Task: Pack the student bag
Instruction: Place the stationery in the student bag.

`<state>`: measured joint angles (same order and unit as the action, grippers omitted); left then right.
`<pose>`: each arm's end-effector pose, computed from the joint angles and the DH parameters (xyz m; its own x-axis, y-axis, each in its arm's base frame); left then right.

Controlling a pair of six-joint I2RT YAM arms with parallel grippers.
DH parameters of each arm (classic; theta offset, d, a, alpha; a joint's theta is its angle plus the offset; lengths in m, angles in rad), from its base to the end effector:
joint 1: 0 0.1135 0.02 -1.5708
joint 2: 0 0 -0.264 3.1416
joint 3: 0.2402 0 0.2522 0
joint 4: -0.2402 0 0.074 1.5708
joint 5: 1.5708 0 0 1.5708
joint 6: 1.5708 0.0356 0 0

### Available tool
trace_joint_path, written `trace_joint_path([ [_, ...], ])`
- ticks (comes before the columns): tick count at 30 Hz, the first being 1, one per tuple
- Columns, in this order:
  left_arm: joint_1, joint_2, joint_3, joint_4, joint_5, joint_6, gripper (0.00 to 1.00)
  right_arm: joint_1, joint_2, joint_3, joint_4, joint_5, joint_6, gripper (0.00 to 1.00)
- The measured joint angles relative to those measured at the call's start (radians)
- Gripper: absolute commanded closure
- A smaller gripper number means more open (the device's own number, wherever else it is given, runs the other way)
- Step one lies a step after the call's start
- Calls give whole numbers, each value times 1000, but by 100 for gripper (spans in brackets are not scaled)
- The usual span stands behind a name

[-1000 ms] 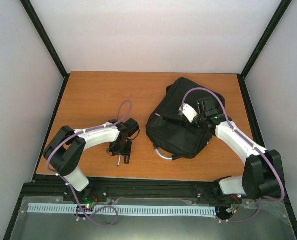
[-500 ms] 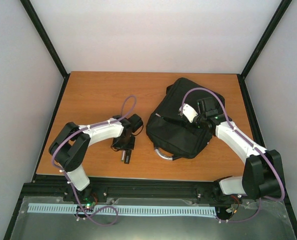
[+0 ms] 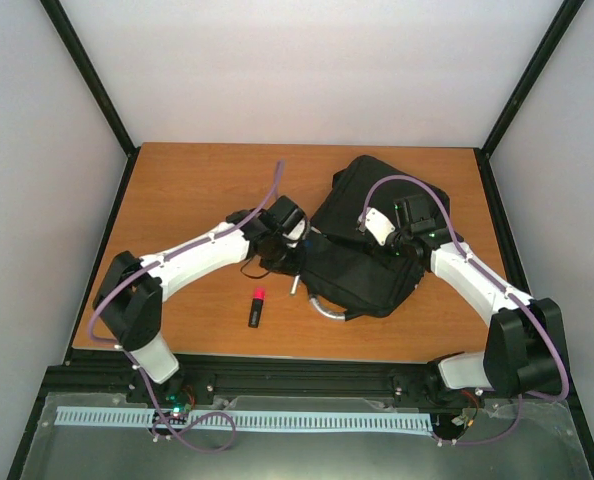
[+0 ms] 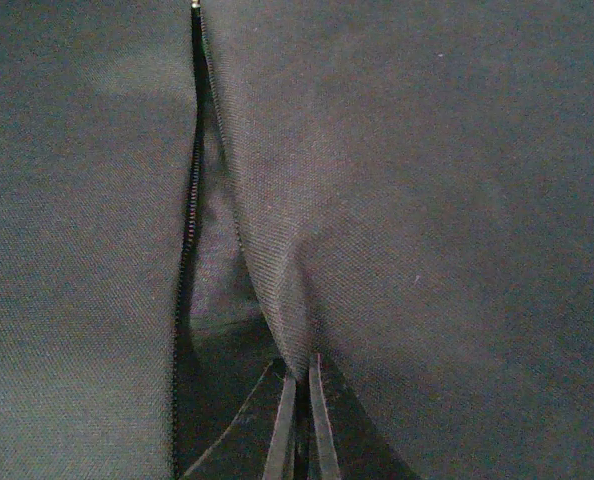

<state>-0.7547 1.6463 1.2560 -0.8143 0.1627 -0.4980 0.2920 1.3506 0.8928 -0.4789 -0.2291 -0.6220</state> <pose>0.2352 -0.2291 0.2371 -0.9407 0.2376 -0.2423 0.3061 0.9022 -0.3039 0.2591 0.0863 0.2291 -0.3886 -0.7093 -0.5881 -0.7821 0.5914 -0.1965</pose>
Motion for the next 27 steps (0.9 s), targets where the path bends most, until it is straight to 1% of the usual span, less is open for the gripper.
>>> trace_joint_path([
  [6,-26,109,101,87,150,32,99,0,0,0,1,0,0,97],
  [15,-51,273,195,144,230,46,99,-1,-32,0,1,2,1,97],
  [18,-55,306,217,153,227,45,99,-2,-43,0,3,2,1,97],
  [21,-55,341,262,149,194,41,99,-3,-48,0,4,1,1,97],
  [25,-55,394,371,131,108,40,99,-4,-48,0,4,-1,1,97],
  [27,-55,418,431,120,83,43,96,-5,-48,0,4,-3,1,97],
])
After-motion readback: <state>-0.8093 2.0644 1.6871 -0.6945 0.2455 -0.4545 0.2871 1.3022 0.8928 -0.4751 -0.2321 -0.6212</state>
